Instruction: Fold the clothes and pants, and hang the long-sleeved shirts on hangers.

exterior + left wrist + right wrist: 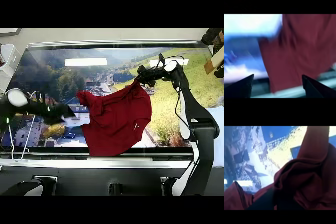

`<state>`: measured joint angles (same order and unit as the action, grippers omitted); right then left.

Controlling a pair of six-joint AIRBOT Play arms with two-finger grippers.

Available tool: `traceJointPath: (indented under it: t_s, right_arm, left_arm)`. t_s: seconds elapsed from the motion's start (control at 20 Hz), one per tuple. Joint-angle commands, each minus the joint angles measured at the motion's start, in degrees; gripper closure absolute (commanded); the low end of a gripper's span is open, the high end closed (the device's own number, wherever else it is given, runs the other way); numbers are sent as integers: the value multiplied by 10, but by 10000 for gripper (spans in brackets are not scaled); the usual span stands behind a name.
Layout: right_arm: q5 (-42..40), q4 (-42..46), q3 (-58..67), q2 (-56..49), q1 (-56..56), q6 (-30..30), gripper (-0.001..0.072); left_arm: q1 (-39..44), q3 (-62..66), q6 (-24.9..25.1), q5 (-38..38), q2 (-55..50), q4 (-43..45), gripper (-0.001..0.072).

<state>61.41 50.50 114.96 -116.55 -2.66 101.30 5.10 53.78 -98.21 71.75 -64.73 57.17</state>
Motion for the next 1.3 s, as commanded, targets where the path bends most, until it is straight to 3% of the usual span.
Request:
traceJointPath:
  t_s: [0.0,0.2,0.35,0.5,0.75,0.85,0.9,1.05,1.25]
  right_arm:
    - [44,5,0,19,0,-17,680]
    - [71,8,0,43,0,-17,680]
    - [81,12,0,63,0,-20,680]
    - [92,13,0,79,0,-21,680]
    - [107,15,0,96,0,-21,680]
    - [114,16,0,102,0,-21,680]
    - [119,16,0,105,0,-21,680]
    - [129,17,0,117,0,-21,680]
    - [126,24,0,136,0,-21,680]
  left_arm:
    - [38,-189,-30,-65,114,-67,-2]
    - [54,-266,-33,-108,113,-67,-2]
    - [54,-273,-5,-168,98,-92,-1]
    - [64,-273,58,-205,72,-176,-1]
    - [124,-272,70,-252,3,-212,11]
    - [140,-266,94,-272,-6,-237,199]
    - [146,-261,104,-283,-7,-254,255]
    - [158,-235,119,-309,-9,-276,269]
    - [157,-232,113,-265,-49,-267,269]
